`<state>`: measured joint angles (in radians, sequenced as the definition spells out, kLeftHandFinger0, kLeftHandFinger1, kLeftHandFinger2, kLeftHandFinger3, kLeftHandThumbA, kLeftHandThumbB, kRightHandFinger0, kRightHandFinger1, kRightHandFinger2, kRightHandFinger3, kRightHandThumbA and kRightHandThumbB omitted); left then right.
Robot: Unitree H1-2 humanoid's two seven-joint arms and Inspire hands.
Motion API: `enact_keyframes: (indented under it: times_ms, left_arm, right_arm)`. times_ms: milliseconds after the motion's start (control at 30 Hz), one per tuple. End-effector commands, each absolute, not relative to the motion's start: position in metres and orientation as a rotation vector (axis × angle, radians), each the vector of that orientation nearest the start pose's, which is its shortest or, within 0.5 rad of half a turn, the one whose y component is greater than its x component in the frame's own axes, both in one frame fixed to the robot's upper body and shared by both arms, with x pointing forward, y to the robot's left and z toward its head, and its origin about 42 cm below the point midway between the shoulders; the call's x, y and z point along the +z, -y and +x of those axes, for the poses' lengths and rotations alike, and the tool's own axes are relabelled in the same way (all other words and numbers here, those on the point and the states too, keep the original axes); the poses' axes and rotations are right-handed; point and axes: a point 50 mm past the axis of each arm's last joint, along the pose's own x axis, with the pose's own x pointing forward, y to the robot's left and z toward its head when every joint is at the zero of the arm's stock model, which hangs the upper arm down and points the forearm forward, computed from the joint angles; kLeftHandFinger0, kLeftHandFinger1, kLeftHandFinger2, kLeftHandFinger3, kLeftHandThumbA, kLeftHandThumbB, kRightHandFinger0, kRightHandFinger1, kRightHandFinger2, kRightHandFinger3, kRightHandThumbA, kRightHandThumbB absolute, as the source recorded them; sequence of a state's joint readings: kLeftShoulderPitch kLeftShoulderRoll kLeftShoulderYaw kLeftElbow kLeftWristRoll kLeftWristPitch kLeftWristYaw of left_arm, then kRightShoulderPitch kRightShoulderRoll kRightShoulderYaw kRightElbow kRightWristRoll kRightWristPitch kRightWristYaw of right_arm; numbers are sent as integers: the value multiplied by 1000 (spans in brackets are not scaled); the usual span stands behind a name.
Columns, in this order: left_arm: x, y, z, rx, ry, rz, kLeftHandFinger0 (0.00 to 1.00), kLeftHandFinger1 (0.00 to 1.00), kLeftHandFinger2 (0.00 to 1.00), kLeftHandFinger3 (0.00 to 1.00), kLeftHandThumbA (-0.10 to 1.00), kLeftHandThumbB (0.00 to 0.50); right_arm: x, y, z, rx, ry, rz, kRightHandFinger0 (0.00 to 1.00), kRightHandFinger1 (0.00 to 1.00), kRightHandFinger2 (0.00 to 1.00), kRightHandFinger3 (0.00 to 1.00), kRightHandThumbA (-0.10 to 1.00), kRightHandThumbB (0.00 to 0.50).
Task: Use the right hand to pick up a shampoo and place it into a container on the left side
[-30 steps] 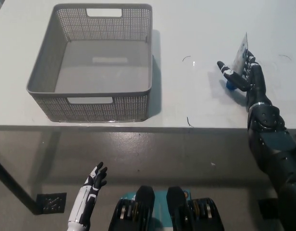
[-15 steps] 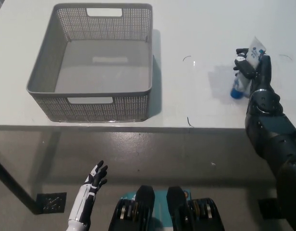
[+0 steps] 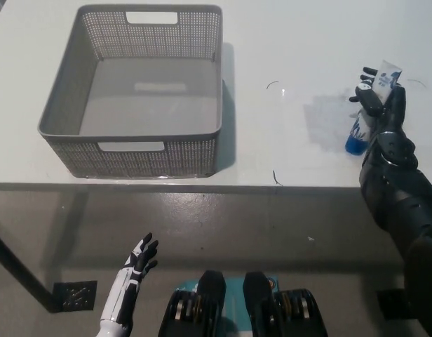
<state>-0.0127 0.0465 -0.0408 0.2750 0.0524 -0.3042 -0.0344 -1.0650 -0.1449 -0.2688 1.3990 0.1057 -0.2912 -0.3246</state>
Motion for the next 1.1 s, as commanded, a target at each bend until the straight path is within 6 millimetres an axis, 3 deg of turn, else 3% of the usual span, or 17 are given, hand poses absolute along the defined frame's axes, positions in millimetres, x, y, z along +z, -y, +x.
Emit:
enact_keyframes:
  times_ms: [0, 133, 233, 300, 333, 500, 567, 800, 900, 967, 1067]
  left_arm:
    - [53, -215, 283, -86, 94, 80, 1000, 1000, 1000, 1000, 1000, 62]
    - [54, -215, 283, -83, 96, 82, 1000, 1000, 1000, 1000, 994, 53]
    - [54, -215, 285, -88, 96, 81, 1000, 1000, 1000, 1000, 994, 56]
    - [55, -215, 285, -86, 96, 83, 1000, 1000, 1000, 1000, 995, 56]
    - [55, -215, 285, -87, 98, 86, 1000, 1000, 1000, 1000, 997, 54]
    - [54, -216, 285, -93, 94, 78, 1000, 1000, 1000, 1000, 992, 49]
    - [54, -216, 285, -95, 86, 76, 1000, 1000, 1000, 1000, 987, 38]
    - [50, -214, 281, -103, 74, 69, 1000, 1000, 1000, 1000, 941, 34]
    - [49, -213, 282, -105, 68, 58, 1000, 1000, 1000, 1000, 911, 24]
    - [48, -212, 283, -109, 68, 58, 1000, 1000, 1000, 1000, 905, 47]
    - [48, -211, 284, -111, 70, 59, 1000, 1000, 1000, 1000, 902, 54]
  right_arm:
    - [253, 234, 572, -377, 79, 177, 0, 300, 696, 698, -100, 134]
    - [286, 213, 580, -304, 199, 207, 0, 297, 671, 705, -100, 126]
    - [312, 196, 583, -279, 259, 211, 9, 416, 713, 752, -100, 92]
    - [327, 185, 582, -259, 315, 176, 4, 384, 731, 809, -100, 101]
    - [341, 172, 580, -206, 378, 216, 0, 361, 713, 728, -100, 98]
    - [367, 135, 572, -138, 437, 196, 0, 371, 708, 704, -100, 124]
    - [378, 116, 567, -105, 463, 176, 0, 329, 693, 680, -100, 130]
    - [386, 56, 555, 27, 510, 70, 0, 282, 678, 705, -100, 131]
    - [389, 26, 550, 60, 487, 48, 0, 263, 662, 654, -100, 151]
    - [391, 14, 547, 83, 489, 37, 0, 272, 647, 603, -100, 145]
    - [389, -17, 538, 131, 464, 24, 0, 197, 583, 539, -100, 147]
